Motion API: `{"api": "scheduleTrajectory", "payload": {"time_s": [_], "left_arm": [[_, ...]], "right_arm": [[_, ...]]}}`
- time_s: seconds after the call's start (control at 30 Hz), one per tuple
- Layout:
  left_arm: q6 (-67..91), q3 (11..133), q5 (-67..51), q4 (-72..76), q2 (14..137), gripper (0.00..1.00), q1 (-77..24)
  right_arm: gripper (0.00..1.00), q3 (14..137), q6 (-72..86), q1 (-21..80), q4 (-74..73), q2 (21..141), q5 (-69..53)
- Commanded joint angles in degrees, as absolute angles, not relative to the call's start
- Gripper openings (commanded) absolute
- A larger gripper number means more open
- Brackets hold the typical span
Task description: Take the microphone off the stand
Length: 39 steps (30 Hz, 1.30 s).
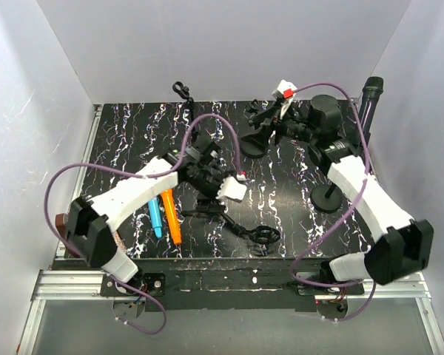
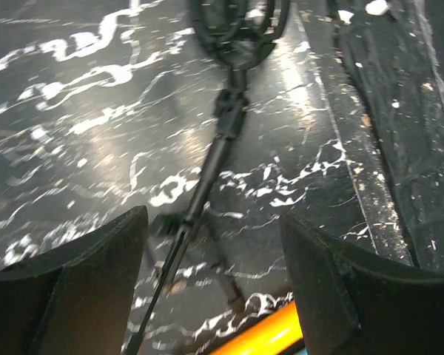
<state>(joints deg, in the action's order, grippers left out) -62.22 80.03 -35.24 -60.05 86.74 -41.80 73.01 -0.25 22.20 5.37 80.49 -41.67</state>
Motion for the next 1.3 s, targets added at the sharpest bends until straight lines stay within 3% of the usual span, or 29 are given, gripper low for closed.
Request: {"api": "scheduleTrajectory", "payload": {"time_s": [0.0, 0.13, 0.4, 0.7, 0.83, 0.97, 1.27], "left_arm": [[-72.93, 80.06, -42.36, -63.62, 91.74, 0.68, -44.21], [-77.69, 81.39, -40.87, -67.94, 99.74, 0.61, -45.88], [-70.41, 73.75, -36.13, -49.77, 103.18, 0.54, -50.62], [-67.68, 70.23, -32.79, -40.09, 106.08, 0.51, -54.4], [-68.64, 70.49, -30.59, -39.55, 108.63, 0.37, -55.37], [-66.8, 73.47, -31.98, -41.74, 108.02, 0.0, -55.37], [-53.99, 69.53, -39.28, -27.54, 95.03, 0.0, -46.42]], "right_arm": [[0.9, 72.07, -2.99, 21.18, -1.91, 72.26, -36.04], [0.91, 72.16, -2.02, 20.74, -4.56, 66.63, -32.35], [0.91, 69.0, -3.6, 19.95, -8.61, 61.18, -27.16], [0.91, 68.2, -3.78, 18.72, -11.07, 59.33, -26.72], [0.9, 68.03, -3.43, 18.46, -11.07, 59.15, -26.89], [0.9, 69.6, -4.3, 18.19, -12.83, 59.15, -26.63], [0.9, 75.76, -10.63, 17.49, -21.08, 61.08, -26.98]]}}
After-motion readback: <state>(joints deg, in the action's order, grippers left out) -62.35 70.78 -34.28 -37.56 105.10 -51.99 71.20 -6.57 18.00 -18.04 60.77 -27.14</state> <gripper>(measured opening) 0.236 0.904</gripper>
